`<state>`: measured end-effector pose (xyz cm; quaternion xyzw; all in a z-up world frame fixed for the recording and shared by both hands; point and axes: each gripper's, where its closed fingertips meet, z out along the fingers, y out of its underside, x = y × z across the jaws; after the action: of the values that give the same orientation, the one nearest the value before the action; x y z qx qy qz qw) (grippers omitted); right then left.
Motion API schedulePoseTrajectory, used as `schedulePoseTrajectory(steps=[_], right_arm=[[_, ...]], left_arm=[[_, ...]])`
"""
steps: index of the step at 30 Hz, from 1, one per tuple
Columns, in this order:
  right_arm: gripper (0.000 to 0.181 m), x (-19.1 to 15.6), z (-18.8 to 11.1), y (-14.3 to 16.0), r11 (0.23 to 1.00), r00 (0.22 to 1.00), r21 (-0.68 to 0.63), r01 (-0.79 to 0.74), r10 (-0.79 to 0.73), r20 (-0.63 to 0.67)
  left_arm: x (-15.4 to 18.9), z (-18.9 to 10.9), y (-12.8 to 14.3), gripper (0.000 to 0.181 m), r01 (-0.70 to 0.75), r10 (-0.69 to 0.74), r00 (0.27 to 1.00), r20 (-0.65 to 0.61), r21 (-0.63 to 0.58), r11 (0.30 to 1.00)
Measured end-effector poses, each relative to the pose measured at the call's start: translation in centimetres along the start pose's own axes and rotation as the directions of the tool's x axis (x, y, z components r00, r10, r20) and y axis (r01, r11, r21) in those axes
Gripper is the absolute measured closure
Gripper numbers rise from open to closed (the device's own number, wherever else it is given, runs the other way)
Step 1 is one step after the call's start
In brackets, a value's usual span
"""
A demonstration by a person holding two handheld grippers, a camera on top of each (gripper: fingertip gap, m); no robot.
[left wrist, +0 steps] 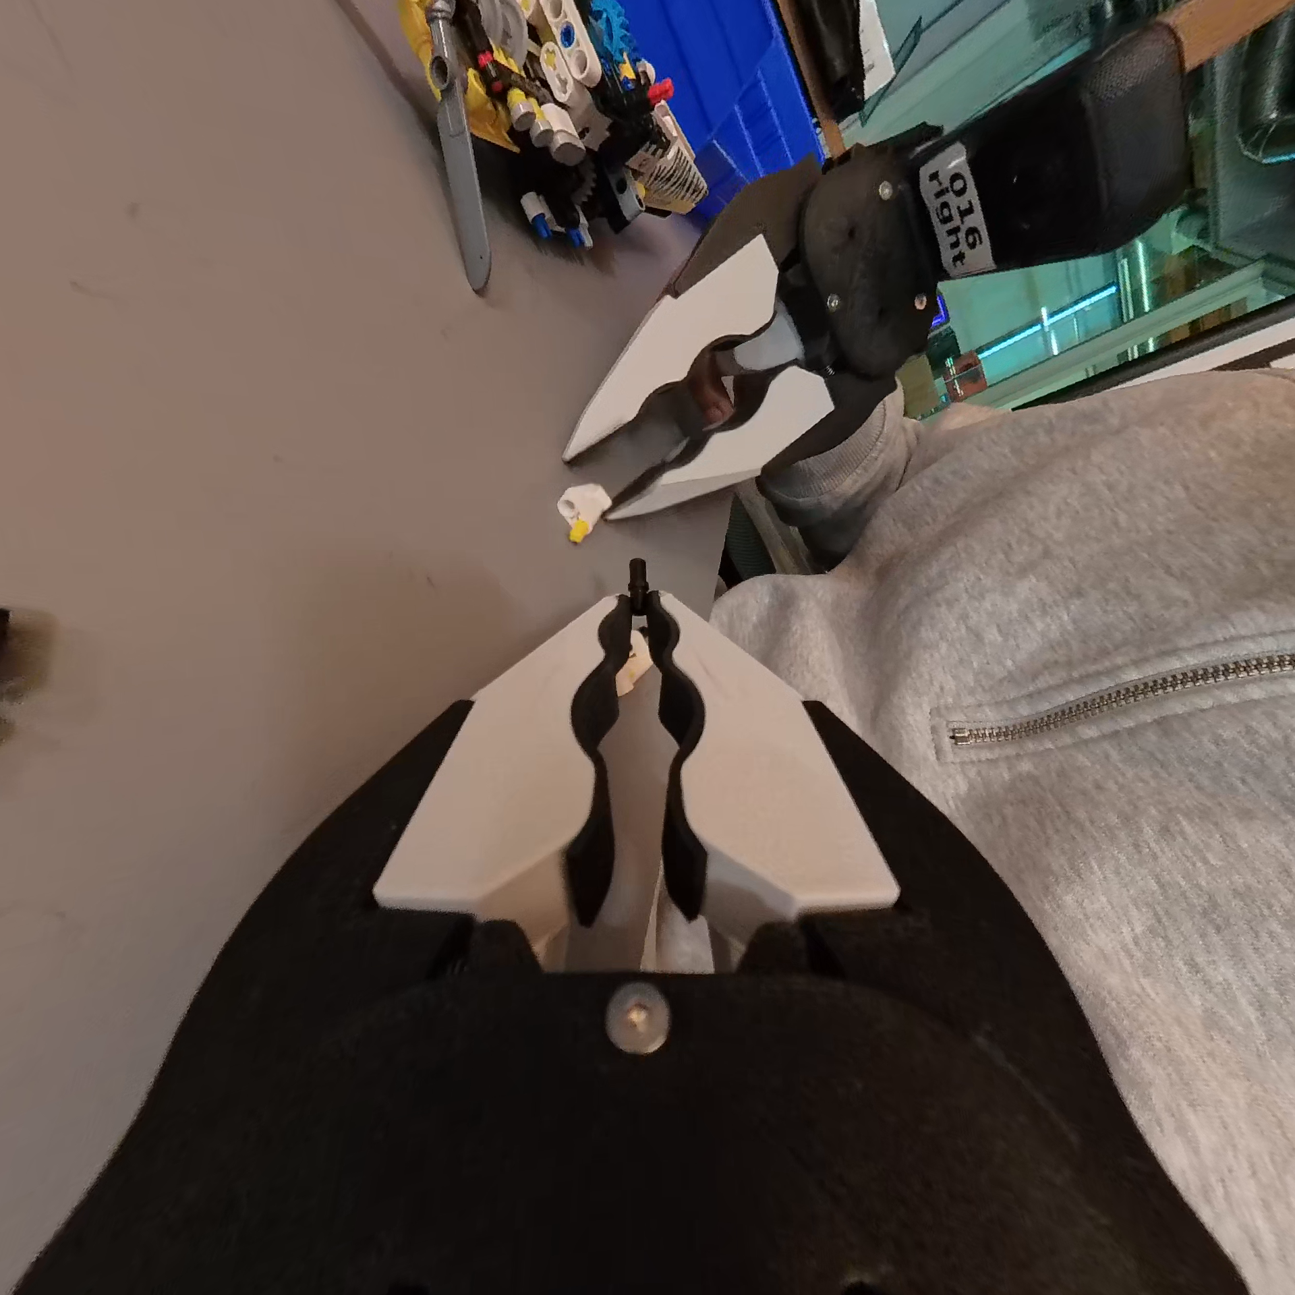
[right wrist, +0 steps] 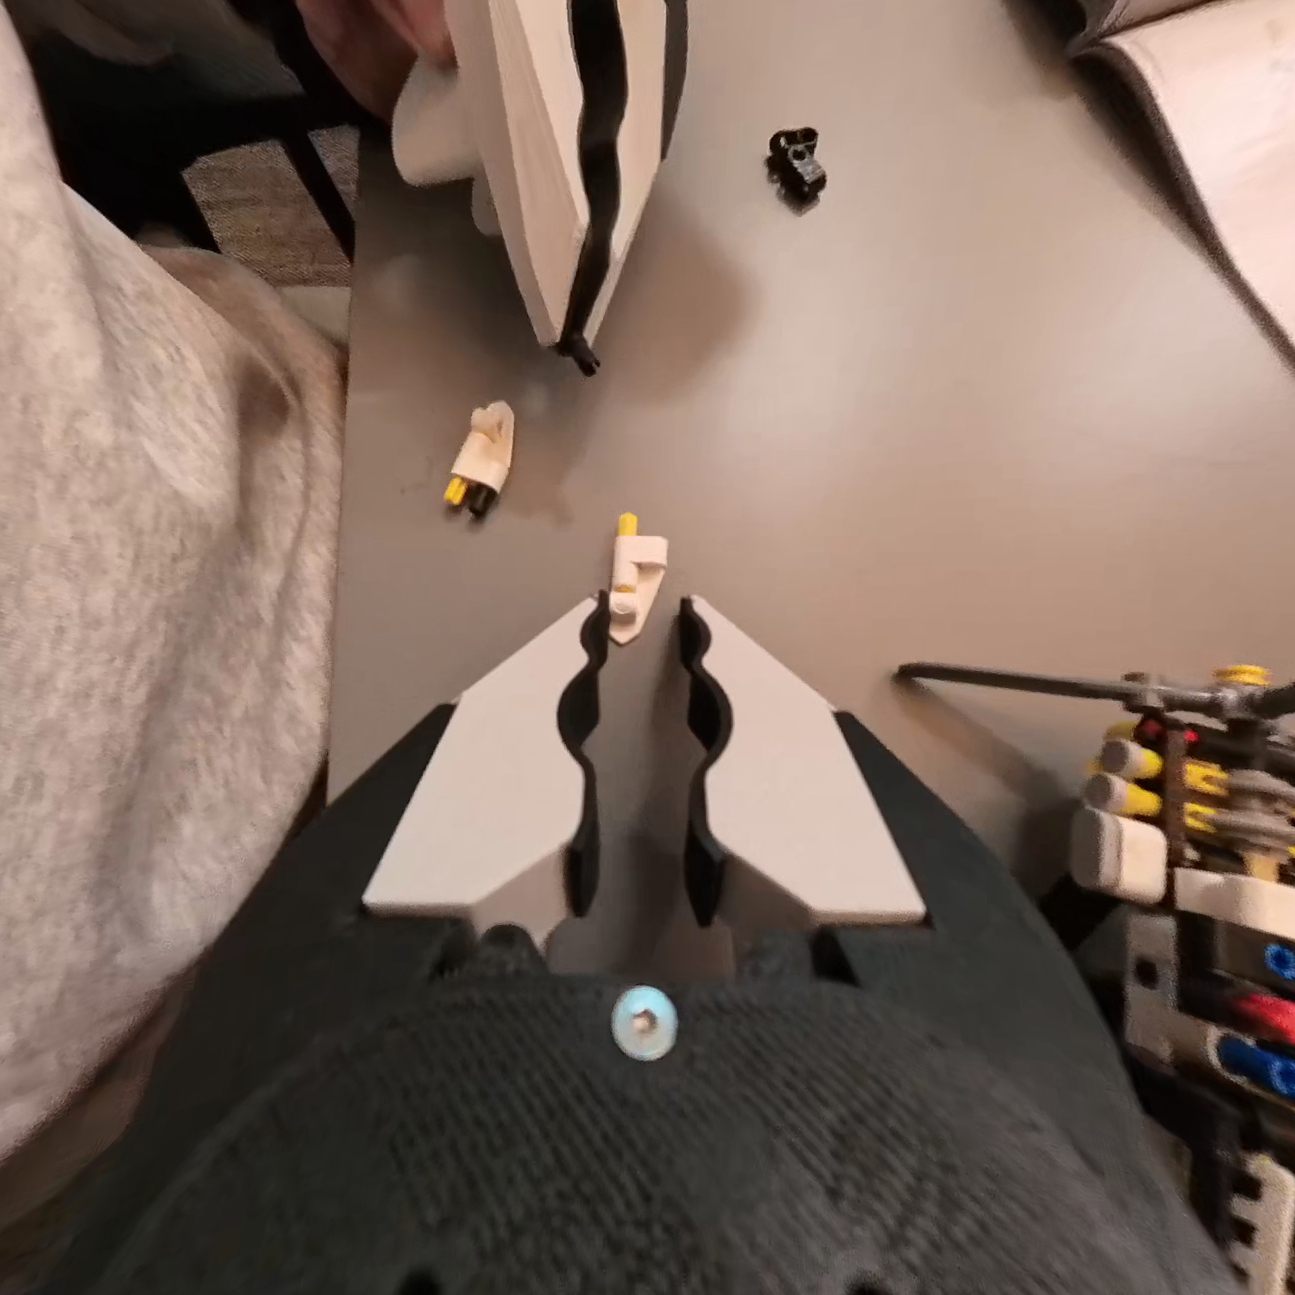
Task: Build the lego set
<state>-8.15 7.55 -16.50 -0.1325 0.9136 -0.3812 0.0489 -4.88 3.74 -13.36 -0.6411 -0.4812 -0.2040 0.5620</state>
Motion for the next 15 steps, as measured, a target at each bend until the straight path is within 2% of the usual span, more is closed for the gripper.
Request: schedulePoseTrajectory(steps=[3, 5, 7, 12, 15], right_arm=[[0.166, 1.3, -0.1, 0.1, 0.999, 0.997, -0.032, 0.030, -0.032, -0.064], [0.175, 3.2, 0.0, -0.1, 0.998, 0.985, -0.045, 0.033, -0.041, -0.170], [0.175, 4.5, 0.5, -0.8, 1.000, 0.968, -0.028, 0.009, -0.016, -0.249], [0.171, 3.8, 0.4, -1.4, 1.000, 0.969, -0.009, 0.013, -0.015, -0.246], [0.170, 2.5, -0.2, -1.4, 0.999, 0.980, 0.025, -0.042, 0.046, -0.191]], left_arm=[[0.2, 0.2, 0.1, 0.180, -0.008, 0.008, 1.000, -0.004, -0.005, 1.000], [0.4, 0.3, 0.1, 0.180, -0.011, 0.011, 1.000, -0.008, -0.001, 1.000], [0.4, 0.3, 0.0, 0.180, -0.012, 0.012, 1.000, -0.012, 0.006, 1.000], [0.6, 0.0, -0.3, 0.180, -0.017, 0.017, 1.000, -0.010, 0.035, 0.999], [0.4, -0.1, -0.5, 0.180, -0.015, 0.015, 1.000, -0.007, 0.052, 0.999]])
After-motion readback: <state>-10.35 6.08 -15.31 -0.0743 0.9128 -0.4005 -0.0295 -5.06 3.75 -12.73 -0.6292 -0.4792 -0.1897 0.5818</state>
